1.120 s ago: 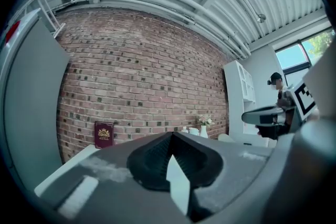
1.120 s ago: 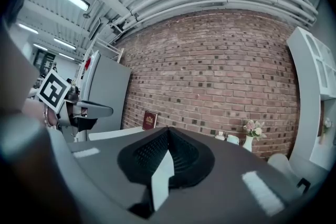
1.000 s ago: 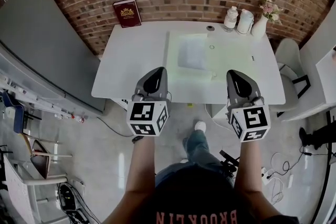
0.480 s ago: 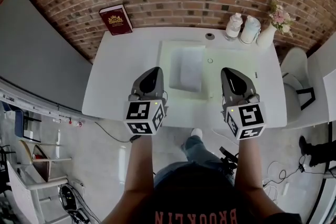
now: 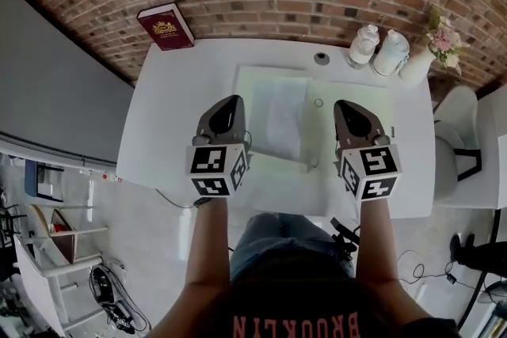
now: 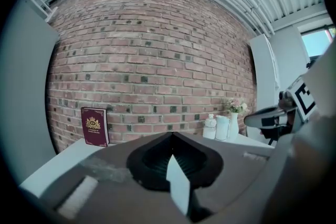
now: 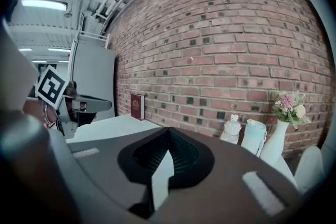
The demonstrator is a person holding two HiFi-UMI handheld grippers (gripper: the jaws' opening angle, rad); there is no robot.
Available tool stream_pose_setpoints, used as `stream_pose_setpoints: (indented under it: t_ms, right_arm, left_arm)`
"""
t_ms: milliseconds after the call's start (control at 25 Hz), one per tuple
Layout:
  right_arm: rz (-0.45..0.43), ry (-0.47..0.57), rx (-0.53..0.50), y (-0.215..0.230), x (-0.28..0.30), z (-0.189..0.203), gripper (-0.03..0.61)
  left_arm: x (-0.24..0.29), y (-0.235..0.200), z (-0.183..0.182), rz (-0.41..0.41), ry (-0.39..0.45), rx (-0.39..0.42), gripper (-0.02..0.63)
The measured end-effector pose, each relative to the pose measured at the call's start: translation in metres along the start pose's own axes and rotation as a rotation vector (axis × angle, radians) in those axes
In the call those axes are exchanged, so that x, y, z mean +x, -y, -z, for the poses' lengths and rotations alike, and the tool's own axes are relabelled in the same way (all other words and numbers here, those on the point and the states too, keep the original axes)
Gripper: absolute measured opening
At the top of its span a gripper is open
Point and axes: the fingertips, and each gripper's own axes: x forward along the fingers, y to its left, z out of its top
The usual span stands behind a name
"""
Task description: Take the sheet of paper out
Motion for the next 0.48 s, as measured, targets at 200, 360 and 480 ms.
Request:
stream_pose_setpoints:
  t_ms: [200,360,480]
  right_arm:
    - [-0.029,-0.035,0.072,0.005,0.024,0.017,0.002]
    - [-0.045,-0.065,0.098,0.0,0.041,0.03,0.002]
    - [-0.071,-0.106,0.145,-0.005,0.055,0.043,0.002]
  left_arm:
    - [0.013,-0.012,0.01,-0.007,-0.04,0.007,-0.003]
    - [0.02,-0.028,0.018,-0.015,-0.067,-0.008,-0.003]
    - [0.03,-0.036,0.026,-0.005,-0.093,-0.013,-0.003]
